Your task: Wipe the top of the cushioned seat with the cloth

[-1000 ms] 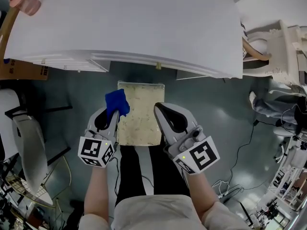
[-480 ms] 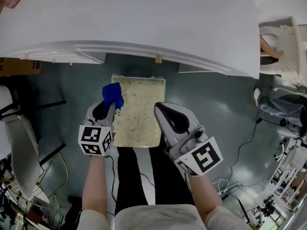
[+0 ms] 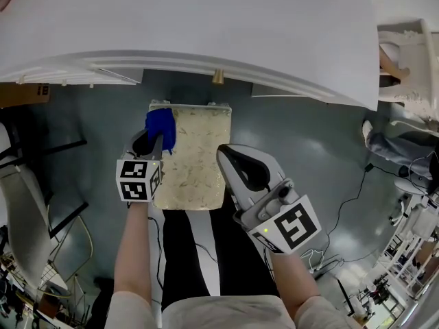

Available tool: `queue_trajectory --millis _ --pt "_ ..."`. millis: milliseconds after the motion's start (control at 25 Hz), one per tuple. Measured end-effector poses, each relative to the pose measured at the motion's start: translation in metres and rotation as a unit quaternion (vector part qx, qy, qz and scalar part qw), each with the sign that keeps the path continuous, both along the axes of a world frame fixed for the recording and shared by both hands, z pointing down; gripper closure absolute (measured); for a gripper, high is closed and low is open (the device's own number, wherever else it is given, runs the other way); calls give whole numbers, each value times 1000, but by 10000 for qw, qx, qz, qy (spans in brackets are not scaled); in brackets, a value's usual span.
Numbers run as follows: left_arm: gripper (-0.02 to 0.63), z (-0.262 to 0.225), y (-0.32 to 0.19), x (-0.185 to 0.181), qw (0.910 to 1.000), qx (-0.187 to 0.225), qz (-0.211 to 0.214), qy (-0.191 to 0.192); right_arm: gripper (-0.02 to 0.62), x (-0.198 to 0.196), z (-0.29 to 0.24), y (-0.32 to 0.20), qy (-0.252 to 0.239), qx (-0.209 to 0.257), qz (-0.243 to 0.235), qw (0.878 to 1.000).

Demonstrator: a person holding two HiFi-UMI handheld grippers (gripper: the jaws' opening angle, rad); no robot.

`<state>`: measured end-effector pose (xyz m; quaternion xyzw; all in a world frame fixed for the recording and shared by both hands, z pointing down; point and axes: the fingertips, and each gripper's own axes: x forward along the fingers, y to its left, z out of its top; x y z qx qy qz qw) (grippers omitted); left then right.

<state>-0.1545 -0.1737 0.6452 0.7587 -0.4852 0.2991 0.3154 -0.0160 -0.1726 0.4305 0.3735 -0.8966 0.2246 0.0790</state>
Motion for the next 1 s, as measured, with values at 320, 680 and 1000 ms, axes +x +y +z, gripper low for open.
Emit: queue_trajectory --millis 320,680,1000 --pt "448 -6 -6 0 9994 127 -192 251 600 10 7 3 -5 -80 15 10000" --pt "574 23 -7 3 9989 -391 -249 -45 600 19 12 5 -17 -112 10 9999" --pt "575 30 -6 21 9988 -395 -296 58 600 38 19 0 4 -152 152 9998"
